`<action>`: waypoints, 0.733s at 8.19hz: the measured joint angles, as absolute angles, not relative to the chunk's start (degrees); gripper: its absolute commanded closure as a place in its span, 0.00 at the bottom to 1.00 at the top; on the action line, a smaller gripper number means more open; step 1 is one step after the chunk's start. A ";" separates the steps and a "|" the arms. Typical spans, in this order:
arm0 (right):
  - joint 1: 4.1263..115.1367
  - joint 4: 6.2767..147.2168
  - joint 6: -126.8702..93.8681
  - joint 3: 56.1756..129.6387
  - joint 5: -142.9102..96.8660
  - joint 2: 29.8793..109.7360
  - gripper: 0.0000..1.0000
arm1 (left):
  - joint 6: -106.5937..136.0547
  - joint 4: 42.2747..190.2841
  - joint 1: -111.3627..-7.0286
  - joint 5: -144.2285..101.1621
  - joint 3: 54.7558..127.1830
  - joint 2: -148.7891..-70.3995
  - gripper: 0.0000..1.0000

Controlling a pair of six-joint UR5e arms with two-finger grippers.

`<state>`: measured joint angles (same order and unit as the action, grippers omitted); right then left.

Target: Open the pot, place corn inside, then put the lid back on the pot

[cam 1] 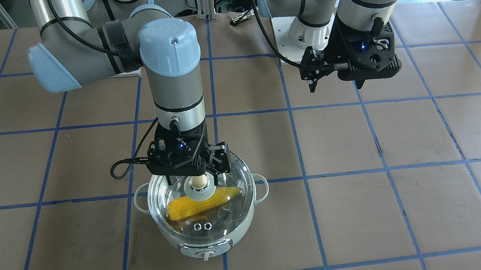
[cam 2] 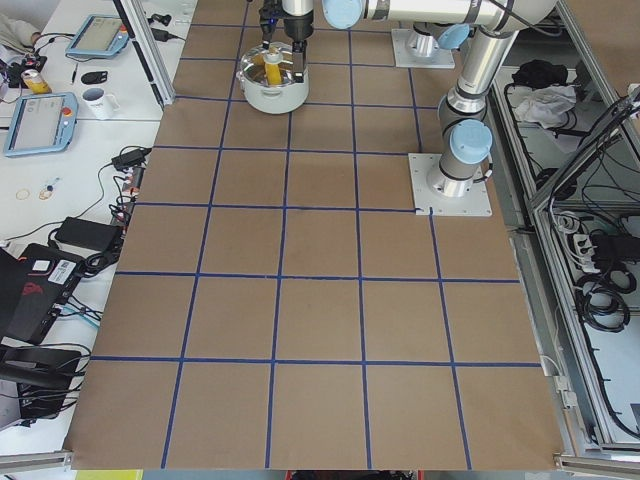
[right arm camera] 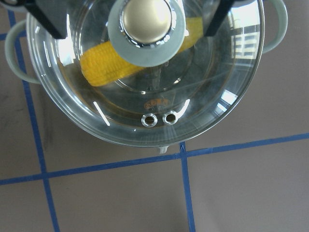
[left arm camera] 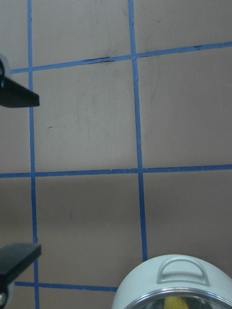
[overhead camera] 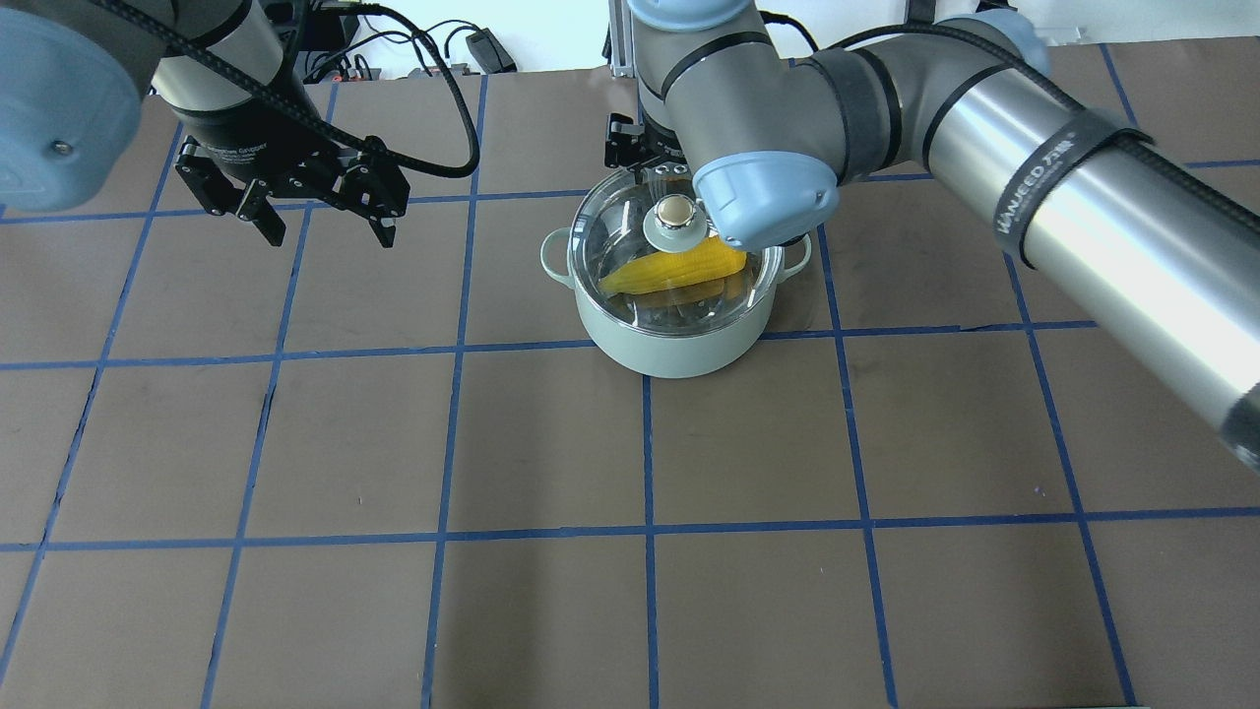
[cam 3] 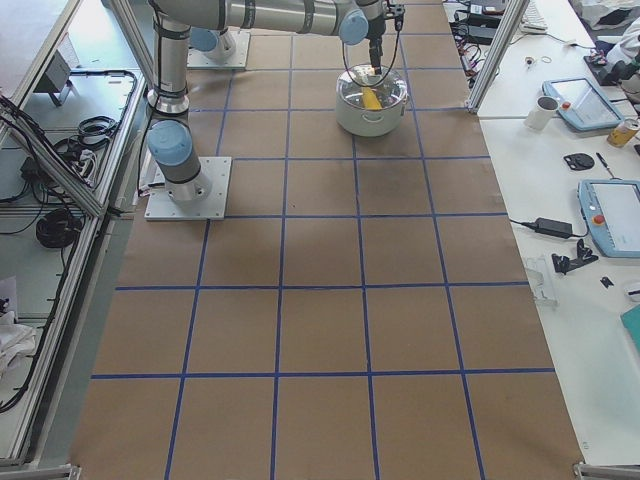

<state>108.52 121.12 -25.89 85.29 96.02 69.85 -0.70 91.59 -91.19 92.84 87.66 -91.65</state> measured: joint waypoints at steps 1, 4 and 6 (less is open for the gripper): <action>107.36 118.30 -25.31 85.29 95.76 72.83 0.00 | -0.70 91.59 -91.18 92.79 87.59 -91.55 0.00; 100.92 104.87 -17.60 85.28 95.31 83.38 0.00 | -0.60 91.58 -91.15 92.86 87.61 -91.16 0.00; 98.61 96.85 -14.18 85.26 95.05 88.22 0.00 | -0.53 91.58 -91.15 92.86 87.68 -91.05 0.00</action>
<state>98.61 96.85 -14.18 85.26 95.05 88.22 -0.53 91.58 -91.15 92.86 87.68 -91.05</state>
